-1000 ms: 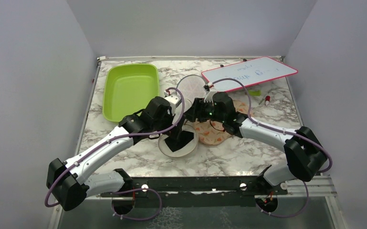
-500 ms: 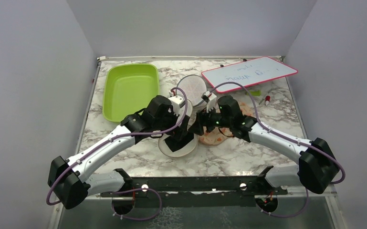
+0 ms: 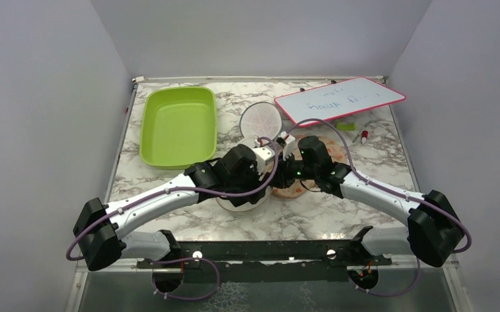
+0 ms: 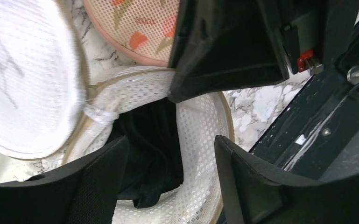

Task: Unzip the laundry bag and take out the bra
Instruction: Pick up the bra from the laundry bag.

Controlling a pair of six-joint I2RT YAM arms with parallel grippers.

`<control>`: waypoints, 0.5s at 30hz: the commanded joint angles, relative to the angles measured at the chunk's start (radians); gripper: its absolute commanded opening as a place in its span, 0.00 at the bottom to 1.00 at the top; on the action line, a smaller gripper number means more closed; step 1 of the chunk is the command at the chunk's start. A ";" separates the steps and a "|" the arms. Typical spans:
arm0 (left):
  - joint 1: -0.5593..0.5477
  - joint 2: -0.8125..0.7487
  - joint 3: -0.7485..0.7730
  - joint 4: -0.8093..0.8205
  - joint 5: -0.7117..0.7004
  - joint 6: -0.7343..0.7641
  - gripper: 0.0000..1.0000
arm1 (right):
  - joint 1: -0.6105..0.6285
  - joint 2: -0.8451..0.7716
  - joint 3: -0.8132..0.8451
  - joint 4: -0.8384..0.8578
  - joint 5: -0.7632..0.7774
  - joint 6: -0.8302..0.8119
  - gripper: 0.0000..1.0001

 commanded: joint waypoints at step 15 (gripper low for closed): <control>-0.086 0.103 0.000 -0.008 -0.294 0.016 0.42 | 0.002 -0.015 -0.001 0.041 -0.042 0.003 0.01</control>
